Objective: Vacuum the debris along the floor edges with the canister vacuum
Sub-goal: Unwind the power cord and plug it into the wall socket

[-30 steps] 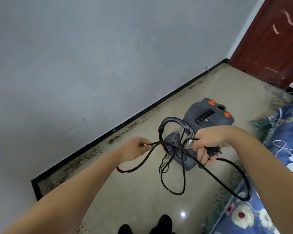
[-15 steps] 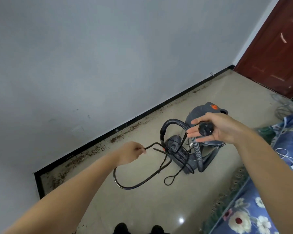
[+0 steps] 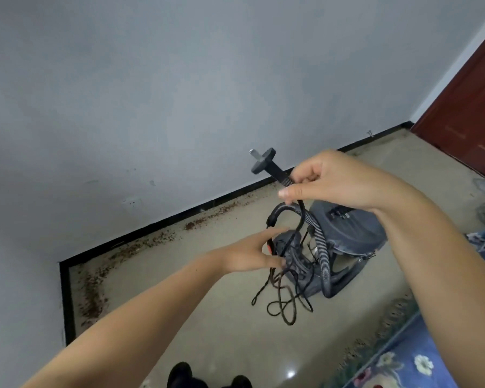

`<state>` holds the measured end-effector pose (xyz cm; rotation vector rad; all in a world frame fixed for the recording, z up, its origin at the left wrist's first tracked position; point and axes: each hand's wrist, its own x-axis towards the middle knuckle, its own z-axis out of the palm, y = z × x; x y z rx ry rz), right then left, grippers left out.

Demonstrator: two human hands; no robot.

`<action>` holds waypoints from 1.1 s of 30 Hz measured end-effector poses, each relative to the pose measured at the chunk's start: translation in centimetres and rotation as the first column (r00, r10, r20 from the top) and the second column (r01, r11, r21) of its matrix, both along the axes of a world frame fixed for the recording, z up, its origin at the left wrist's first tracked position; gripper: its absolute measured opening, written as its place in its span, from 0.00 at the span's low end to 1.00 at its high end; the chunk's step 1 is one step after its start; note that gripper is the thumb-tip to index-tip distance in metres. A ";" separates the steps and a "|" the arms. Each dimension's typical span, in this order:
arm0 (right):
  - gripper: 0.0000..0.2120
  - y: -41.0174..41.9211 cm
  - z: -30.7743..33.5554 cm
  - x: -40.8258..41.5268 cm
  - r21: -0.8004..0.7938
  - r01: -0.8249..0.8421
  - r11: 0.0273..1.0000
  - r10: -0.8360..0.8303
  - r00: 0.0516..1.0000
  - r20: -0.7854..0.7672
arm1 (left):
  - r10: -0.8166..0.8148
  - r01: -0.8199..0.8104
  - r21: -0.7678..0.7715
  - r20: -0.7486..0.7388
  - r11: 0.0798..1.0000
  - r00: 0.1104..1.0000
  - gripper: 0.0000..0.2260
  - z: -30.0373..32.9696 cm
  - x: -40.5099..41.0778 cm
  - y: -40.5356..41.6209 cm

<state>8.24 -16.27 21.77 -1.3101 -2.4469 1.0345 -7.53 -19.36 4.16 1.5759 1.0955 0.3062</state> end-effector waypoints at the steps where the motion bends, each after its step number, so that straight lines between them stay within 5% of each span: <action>1: 0.13 0.1 0.0 -0.2 0.043 0.013 0.999 -0.011 0.999 -0.046 | 0.014 -0.013 -0.020 0.046 1.000 0.999 0.27 0.2 0.3 -0.1; 4: 0.16 0.7 -0.3 -1.5 -0.003 0.163 0.987 -0.155 0.931 -0.329 | 0.008 -0.003 -0.031 0.147 1.000 0.989 0.12 0.5 1.1 -0.4; 6: 0.15 1.5 -0.8 -2.3 -0.149 0.227 0.962 -0.271 0.795 -0.542 | 0.095 -0.078 -0.080 0.226 0.994 0.969 0.12 0.5 1.0 -0.6; 9: 0.16 3.3 -2.1 -3.8 -0.357 0.141 0.923 -0.358 0.653 -0.667 | 0.257 -0.218 -0.164 0.272 0.962 0.927 0.15 0.0 -0.8 -0.8; 13: 0.23 5.3 -5.7 -8.1 -0.625 -0.007 0.781 -0.416 0.740 -0.529 | 0.319 -0.305 -0.128 0.101 0.944 0.942 0.15 -2.5 -5.3 -2.2; 17: 0.20 6.2 -10.2 -15.3 -0.720 -0.046 0.693 -0.395 0.811 -0.431 | 0.406 -0.417 -0.055 -0.138 0.907 0.903 0.13 -5.4 -11.3 -2.9; 21: 0.14 7.5 -13.9 -23.0 -0.883 -0.058 0.465 -0.500 0.806 -0.317 | 0.399 -0.433 -0.014 -0.363 0.901 0.842 0.13 -8.8 -16.5 -1.5; 28: 0.14 12.9 -20.2 -33.8 -0.971 -0.090 0.222 -0.694 0.685 -0.222 | 0.531 -0.599 -0.101 -0.364 0.794 0.765 0.09 -15.5 -25.6 4.3; 33: 0.12 17.2 -26.1 -39.2 -0.980 -0.031 0.195 -0.791 0.586 -0.176 | 0.580 -0.644 -0.215 -0.295 0.734 0.759 0.10 -21.8 -30.6 8.0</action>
